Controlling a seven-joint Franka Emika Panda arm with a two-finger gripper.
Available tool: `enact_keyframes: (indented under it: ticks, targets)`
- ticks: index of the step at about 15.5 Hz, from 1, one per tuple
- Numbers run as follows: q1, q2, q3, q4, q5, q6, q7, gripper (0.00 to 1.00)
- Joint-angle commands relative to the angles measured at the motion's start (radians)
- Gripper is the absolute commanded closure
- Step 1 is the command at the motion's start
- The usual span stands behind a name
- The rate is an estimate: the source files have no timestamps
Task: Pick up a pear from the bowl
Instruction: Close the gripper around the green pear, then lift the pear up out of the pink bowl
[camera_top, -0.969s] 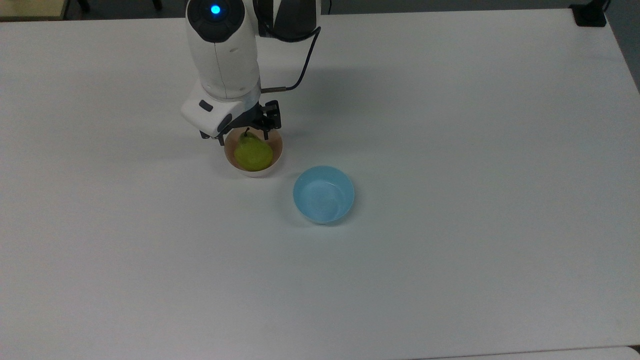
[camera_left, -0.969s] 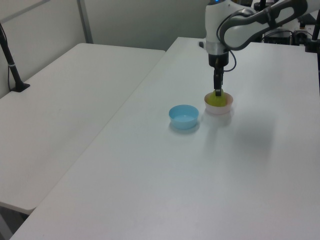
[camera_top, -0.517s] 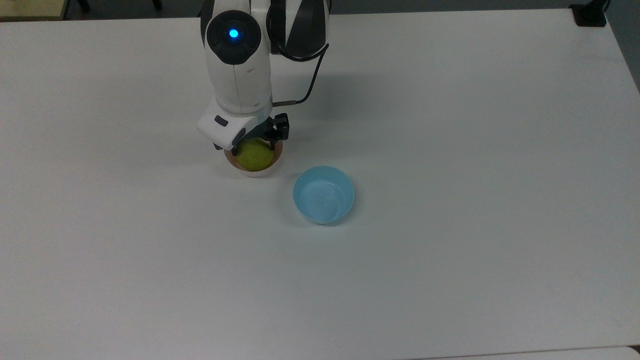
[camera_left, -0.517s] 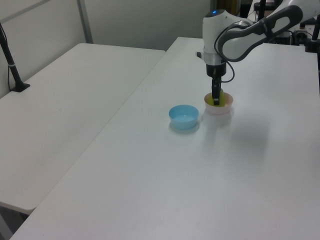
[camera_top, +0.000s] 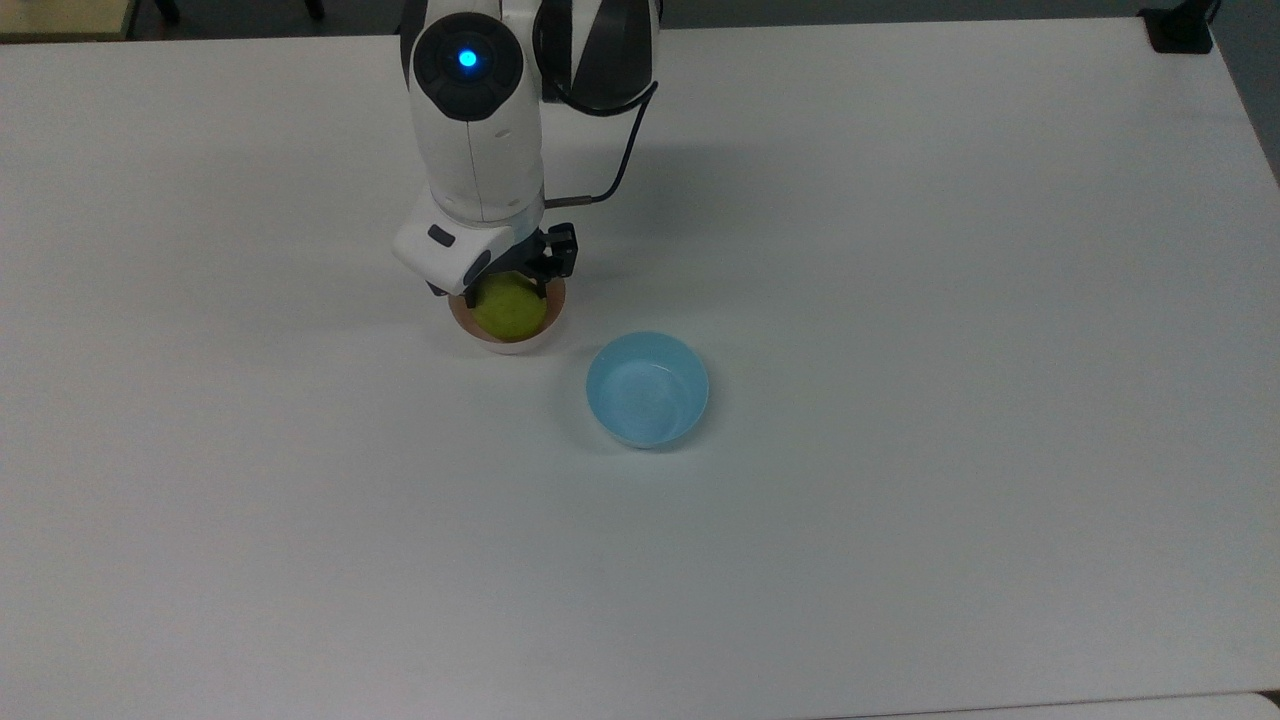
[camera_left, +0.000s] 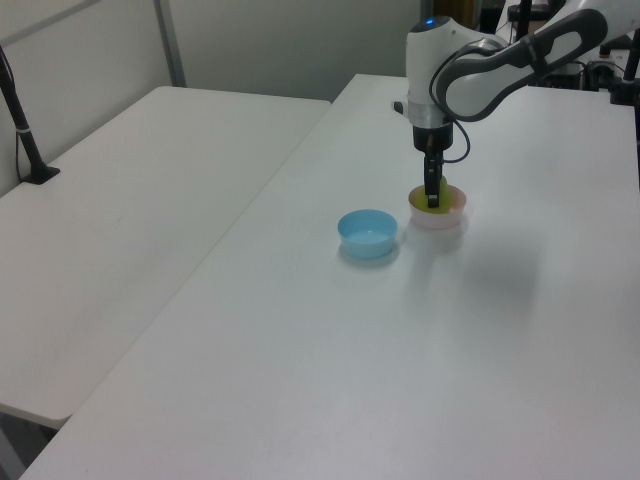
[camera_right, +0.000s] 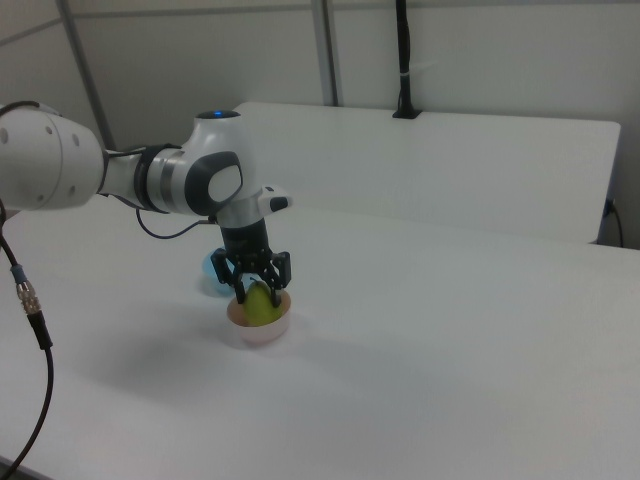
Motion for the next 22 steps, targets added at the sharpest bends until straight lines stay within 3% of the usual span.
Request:
enact_keyframes:
  ticks: [1, 7, 11, 20, 22]
  targets:
    - [0.013, -0.094, -0.004, -0.018, -0.016, -0.085, 0.024, 0.62]
    - [-0.004, -0.145, -0.012, 0.008, -0.018, -0.142, 0.029, 0.62]
    - [-0.103, -0.126, -0.012, 0.065, -0.022, -0.142, -0.001, 0.62]
    - [-0.257, 0.027, -0.014, 0.095, -0.096, 0.014, -0.086, 0.61]
    - [-0.266, 0.053, -0.014, 0.095, -0.102, 0.036, -0.086, 0.54]
